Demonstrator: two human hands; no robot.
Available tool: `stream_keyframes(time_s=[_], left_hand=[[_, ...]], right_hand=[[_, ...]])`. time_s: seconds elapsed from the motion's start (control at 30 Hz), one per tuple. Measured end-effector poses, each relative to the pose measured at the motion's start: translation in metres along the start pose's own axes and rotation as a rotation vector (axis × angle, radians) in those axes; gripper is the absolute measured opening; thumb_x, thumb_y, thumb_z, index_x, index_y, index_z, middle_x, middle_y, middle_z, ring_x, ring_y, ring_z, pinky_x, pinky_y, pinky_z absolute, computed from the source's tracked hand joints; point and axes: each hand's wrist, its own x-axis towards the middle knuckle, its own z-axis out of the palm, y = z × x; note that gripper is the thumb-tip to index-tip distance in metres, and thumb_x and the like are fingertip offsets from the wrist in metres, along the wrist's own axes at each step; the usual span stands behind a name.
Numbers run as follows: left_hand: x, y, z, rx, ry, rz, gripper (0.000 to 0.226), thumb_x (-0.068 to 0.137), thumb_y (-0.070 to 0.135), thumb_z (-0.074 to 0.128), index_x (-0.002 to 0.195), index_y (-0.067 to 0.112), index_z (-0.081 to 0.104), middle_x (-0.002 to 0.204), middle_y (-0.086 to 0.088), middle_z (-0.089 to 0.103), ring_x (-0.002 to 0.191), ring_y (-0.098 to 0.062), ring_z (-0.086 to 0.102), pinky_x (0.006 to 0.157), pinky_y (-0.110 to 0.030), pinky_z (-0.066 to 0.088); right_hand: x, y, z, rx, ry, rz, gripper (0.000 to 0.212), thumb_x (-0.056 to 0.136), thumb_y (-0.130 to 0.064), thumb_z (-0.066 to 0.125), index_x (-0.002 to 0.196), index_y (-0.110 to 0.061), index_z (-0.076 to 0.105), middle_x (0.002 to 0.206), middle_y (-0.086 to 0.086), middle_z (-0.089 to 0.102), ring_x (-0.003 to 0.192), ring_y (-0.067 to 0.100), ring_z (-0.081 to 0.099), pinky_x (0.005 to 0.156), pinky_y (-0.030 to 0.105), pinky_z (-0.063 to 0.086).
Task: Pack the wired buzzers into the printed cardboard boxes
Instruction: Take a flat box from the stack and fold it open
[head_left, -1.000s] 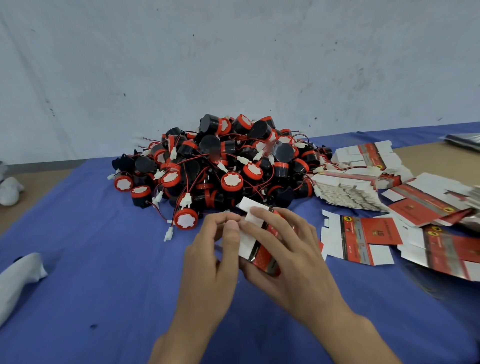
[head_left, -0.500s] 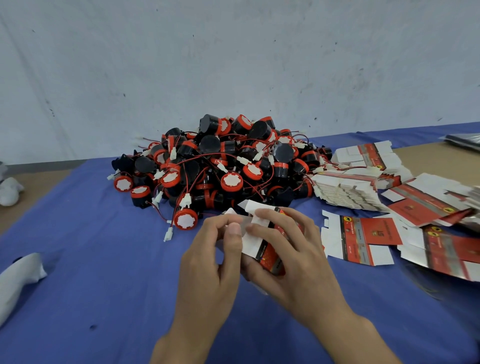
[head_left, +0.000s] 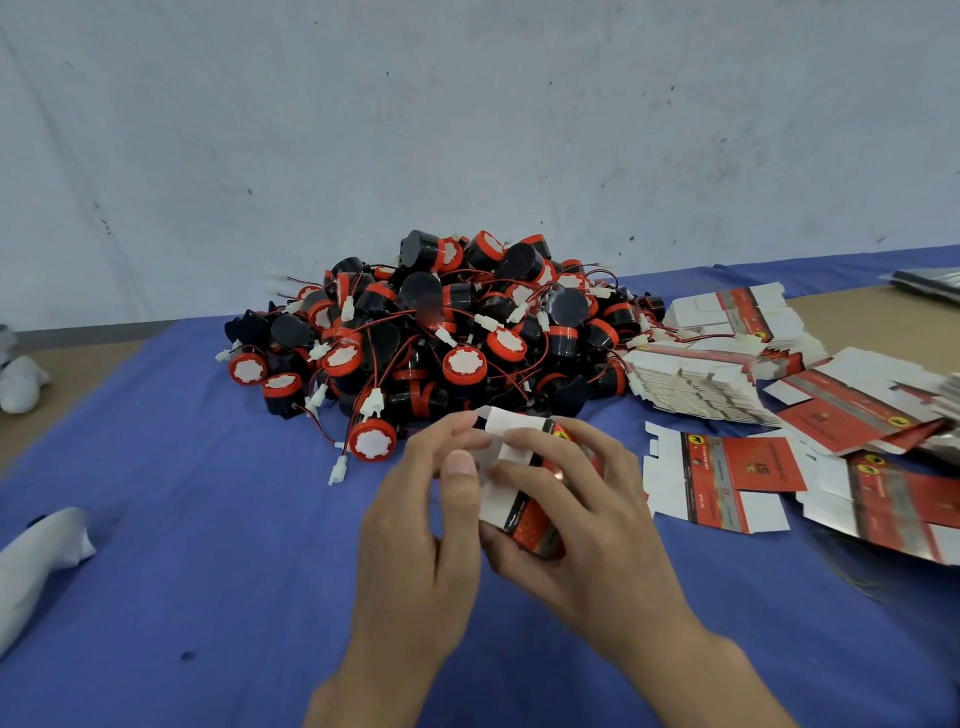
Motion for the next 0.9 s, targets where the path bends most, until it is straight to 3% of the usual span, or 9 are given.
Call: stream_keyframes(time_s=[0.13, 0.3, 0.6, 0.73, 0.9], left_hand=[[0.000, -0.002, -0.002, 0.010, -0.036, -0.030, 0.046, 0.101, 0.065, 0.024, 0.140, 0.050, 0.044, 0.125, 0.029, 0.062, 0.126, -0.020, 0.056, 0.094, -0.031, 0.048], [0.001, -0.006, 0.000, 0.013, -0.058, -0.046, 0.053, 0.100, 0.067, 0.023, 0.142, 0.046, 0.046, 0.136, 0.036, 0.051, 0.136, -0.006, 0.045, 0.098, -0.027, 0.044], [0.001, -0.009, -0.003, 0.005, -0.114, -0.062, 0.051, 0.100, 0.064, 0.026, 0.145, 0.046, 0.043, 0.134, 0.030, 0.055, 0.133, -0.009, 0.050, 0.096, -0.026, 0.047], [0.001, -0.002, -0.004, 0.020, -0.045, 0.017, 0.041, 0.102, 0.059, 0.030, 0.131, 0.042, 0.054, 0.127, 0.027, 0.059, 0.124, -0.007, 0.055, 0.092, -0.017, 0.047], [-0.001, 0.003, -0.004, 0.071, -0.013, 0.065, 0.016, 0.100, 0.048, 0.038, 0.107, 0.050, 0.052, 0.106, 0.028, 0.060, 0.100, -0.011, 0.063, 0.079, -0.033, 0.054]], right_hand=[[0.000, 0.003, -0.002, -0.017, -0.012, -0.020, 0.036, 0.087, -0.050, 0.065, 0.115, -0.028, 0.056, 0.128, -0.003, 0.066, 0.127, 0.027, 0.047, 0.101, 0.041, 0.045], [-0.004, 0.000, 0.000, -0.028, -0.073, -0.060, 0.035, 0.087, -0.050, 0.066, 0.107, -0.023, 0.075, 0.126, -0.004, 0.067, 0.129, 0.027, 0.047, 0.103, 0.039, 0.042], [-0.006, 0.000, 0.000, -0.034, -0.129, -0.032, 0.036, 0.086, -0.052, 0.066, 0.101, -0.021, 0.075, 0.123, -0.004, 0.066, 0.127, 0.028, 0.050, 0.102, 0.040, 0.045], [-0.002, 0.001, -0.002, 0.056, -0.082, 0.074, 0.038, 0.088, -0.054, 0.063, 0.095, -0.017, 0.073, 0.119, -0.002, 0.065, 0.120, 0.028, 0.052, 0.098, 0.042, 0.048], [-0.002, 0.004, -0.003, 0.052, -0.060, 0.116, 0.035, 0.096, -0.053, 0.057, 0.097, -0.021, 0.072, 0.123, 0.000, 0.062, 0.119, 0.032, 0.051, 0.092, 0.047, 0.049]])
